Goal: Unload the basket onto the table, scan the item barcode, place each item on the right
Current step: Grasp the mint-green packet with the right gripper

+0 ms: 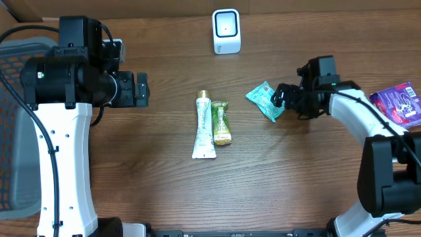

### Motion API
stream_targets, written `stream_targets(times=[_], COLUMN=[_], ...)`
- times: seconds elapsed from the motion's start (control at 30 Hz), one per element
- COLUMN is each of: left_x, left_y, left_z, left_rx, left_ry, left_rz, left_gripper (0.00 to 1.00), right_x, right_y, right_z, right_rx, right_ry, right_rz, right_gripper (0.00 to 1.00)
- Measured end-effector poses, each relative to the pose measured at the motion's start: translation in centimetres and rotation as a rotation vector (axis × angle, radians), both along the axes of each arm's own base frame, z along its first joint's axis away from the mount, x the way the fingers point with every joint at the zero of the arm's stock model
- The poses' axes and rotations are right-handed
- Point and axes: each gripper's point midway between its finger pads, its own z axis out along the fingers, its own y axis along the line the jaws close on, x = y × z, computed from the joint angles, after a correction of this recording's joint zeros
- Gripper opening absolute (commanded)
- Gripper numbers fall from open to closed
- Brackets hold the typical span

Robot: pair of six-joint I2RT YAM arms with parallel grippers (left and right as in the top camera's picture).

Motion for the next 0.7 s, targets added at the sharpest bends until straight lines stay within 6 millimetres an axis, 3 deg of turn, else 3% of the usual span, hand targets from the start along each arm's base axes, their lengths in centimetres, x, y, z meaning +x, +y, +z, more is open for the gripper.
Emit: stream_targets(times=[0.1,0.23,0.47,0.7], left_x=[0.0,0.0,0.0,0.0], left_y=[0.0,0.0,0.0,0.0], left_z=[0.0,0.0,0.0,0.0], left_rx=[0.000,0.000,0.000,0.000], left_ry=[0.000,0.000,0.000,0.000], left_rz=[0.000,0.000,0.000,0.000], left_gripper=[1.00,1.00,0.99,0.99], right_x=[-0.6,-1.9,-2.5,-1.5], right_y=[-0.1,-0.2,1.3,1.3], right_z=[0.3,-0.1,-1.9,-3.4], right_rx=[0.065,0.124,0.112,0.137], right_ry=[0.076,0.215,0.246,0.163], right_rz=[-0.085,-0.272,-0.402,-0.444], right_gripper=[0.63,0.62,0.61,0.47])
